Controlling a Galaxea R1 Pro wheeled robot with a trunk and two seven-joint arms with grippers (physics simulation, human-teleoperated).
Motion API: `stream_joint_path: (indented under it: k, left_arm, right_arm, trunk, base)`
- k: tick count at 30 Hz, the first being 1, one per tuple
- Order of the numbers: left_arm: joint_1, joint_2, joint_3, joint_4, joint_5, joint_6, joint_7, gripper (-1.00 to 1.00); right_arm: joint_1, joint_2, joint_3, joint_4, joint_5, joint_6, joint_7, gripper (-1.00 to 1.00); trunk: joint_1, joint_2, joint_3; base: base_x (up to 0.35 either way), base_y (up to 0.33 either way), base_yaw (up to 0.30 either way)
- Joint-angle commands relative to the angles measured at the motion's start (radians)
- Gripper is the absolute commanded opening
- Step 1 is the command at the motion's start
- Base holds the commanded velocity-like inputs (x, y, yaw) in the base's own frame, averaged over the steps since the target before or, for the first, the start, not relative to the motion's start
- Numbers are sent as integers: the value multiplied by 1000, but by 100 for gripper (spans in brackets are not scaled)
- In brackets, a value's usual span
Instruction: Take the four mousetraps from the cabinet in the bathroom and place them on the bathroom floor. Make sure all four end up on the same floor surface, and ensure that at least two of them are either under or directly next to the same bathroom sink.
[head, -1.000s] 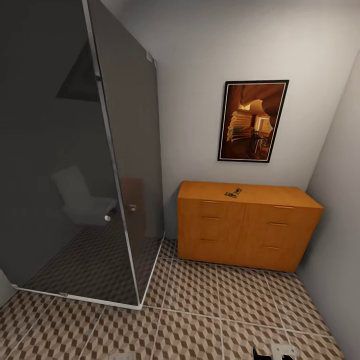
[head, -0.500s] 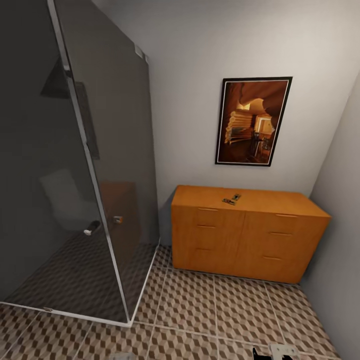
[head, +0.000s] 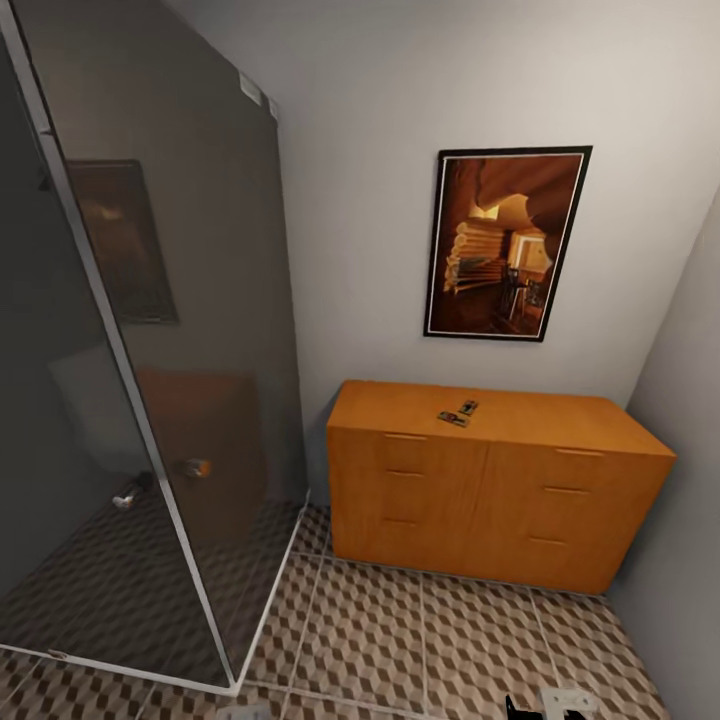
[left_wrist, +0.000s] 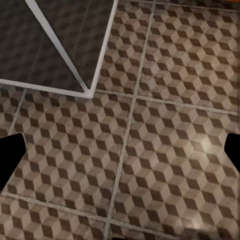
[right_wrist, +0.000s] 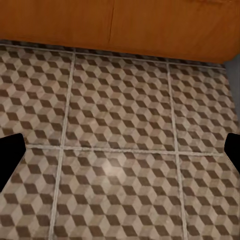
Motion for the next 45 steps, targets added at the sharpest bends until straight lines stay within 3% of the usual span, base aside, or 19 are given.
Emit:
stream_joint_path:
  k: [1,19,37,45]
  left_arm:
    - [-2,0,-4,5,0,-7,4,100]
    - [-2,1,-4,5,1,-11,4,100]
    - [-2,3,-4,5,2,-10,-2,100]
    - [-2,3,-4,5,1,-9,-1,100]
  right_arm:
    - [-2,-1,-4,5,11,-5,-7,100]
    - [-2,0,-5,5,11,-5,-7,100]
    - [-2,0,-5,5,11,-5,-7,100]
    - [-2,0,-5,5,12,-5,-7,100]
  trunk:
    - [1,-2,-1]
    - [1,-2,-1]
    - [1,-2,-1]
    - [1,-2,-1]
  base:
    - [281,-141,-17]
    - [25,-13,-205]
    - [3,0,-6]
    - [194,0,0]
